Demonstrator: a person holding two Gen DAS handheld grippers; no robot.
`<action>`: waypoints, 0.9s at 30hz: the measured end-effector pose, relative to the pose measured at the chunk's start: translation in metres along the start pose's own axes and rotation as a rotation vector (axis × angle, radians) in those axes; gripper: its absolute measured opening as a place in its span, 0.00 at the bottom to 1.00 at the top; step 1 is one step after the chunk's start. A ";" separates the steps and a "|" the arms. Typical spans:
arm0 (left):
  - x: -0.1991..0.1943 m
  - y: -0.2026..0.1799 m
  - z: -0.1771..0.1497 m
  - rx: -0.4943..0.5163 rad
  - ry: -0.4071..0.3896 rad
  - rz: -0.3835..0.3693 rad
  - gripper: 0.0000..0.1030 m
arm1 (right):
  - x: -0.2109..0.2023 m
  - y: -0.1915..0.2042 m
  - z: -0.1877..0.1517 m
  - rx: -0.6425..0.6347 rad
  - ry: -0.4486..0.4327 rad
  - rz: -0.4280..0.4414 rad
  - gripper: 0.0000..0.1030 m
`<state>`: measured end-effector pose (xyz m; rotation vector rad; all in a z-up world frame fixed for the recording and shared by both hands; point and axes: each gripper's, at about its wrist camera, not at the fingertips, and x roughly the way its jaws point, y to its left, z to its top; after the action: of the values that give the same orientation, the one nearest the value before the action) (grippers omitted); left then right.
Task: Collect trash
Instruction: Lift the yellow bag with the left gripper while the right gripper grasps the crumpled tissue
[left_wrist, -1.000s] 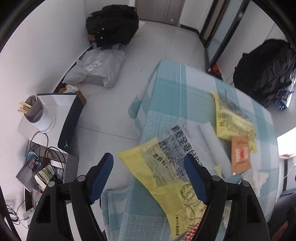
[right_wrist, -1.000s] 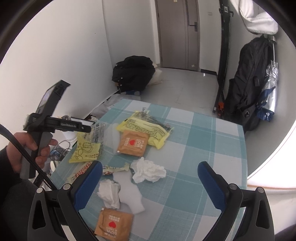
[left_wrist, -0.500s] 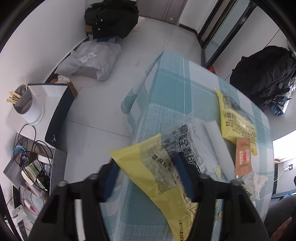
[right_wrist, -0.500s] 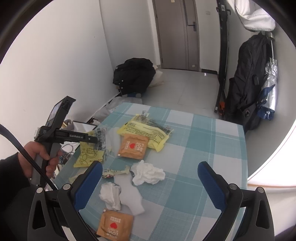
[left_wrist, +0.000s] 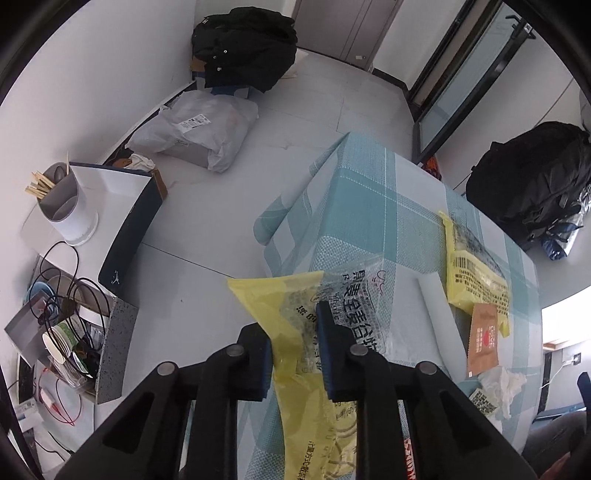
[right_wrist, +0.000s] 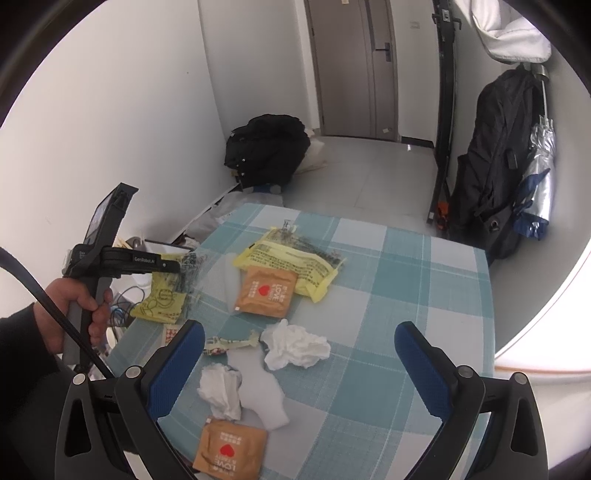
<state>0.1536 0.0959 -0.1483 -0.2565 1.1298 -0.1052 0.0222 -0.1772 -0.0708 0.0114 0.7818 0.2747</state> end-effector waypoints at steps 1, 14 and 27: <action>-0.001 0.000 0.000 -0.005 -0.007 -0.001 0.14 | 0.001 0.000 0.000 -0.002 0.000 -0.002 1.00; -0.024 -0.002 0.008 -0.071 -0.057 -0.104 0.04 | 0.005 -0.002 -0.003 0.006 0.012 -0.022 1.00; -0.052 0.000 0.010 -0.107 -0.128 -0.205 0.03 | 0.006 -0.006 -0.001 0.071 0.063 0.069 1.00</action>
<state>0.1402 0.1088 -0.0984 -0.4685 0.9811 -0.2077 0.0274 -0.1819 -0.0765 0.0971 0.8546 0.3142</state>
